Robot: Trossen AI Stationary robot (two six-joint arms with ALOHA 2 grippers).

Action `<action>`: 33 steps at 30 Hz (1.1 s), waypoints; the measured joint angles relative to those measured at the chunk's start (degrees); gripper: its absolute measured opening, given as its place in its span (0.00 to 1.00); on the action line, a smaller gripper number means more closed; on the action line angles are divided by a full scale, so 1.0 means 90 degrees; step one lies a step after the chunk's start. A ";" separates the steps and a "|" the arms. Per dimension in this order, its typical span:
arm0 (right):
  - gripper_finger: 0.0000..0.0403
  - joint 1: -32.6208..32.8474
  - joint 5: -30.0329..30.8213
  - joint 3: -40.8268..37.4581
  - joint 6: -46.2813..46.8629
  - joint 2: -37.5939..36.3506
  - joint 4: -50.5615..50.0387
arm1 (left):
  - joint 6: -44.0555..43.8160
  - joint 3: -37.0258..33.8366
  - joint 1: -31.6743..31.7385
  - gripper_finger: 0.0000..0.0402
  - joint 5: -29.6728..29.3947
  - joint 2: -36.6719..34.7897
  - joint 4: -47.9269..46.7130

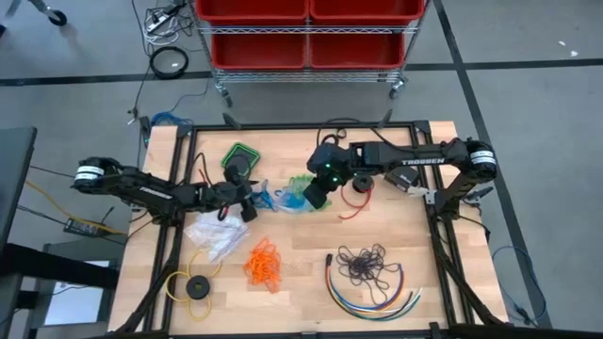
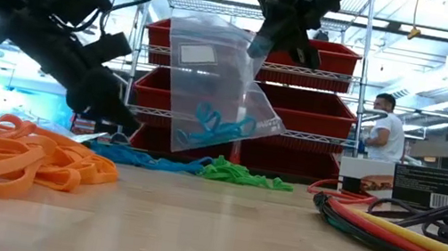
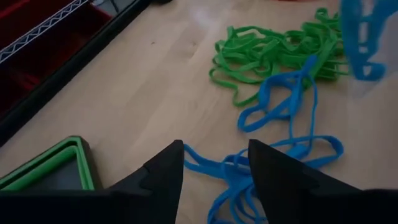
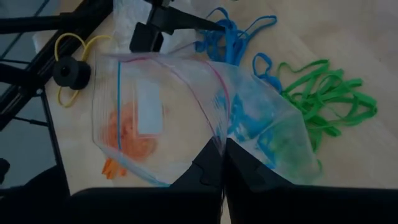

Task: Sort rubber bands
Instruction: Put the blue rubber band into the transparent zip bag

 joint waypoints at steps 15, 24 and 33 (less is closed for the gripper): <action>0.00 0.0065 0.0065 0.0000 0.0125 0.0000 -0.0024 | -0.0508 0.0005 -0.0019 0.47 0.1678 0.0000 -0.1232; 0.00 0.0143 0.0184 0.0000 0.0081 0.0000 -0.0057 | -0.0447 0.0005 -0.0019 0.45 0.1718 0.0000 -0.1286; 0.00 0.0143 0.0230 0.0000 0.0087 0.0000 -0.0047 | 0.0205 0.0005 -0.0017 0.17 0.1412 0.0000 -0.1297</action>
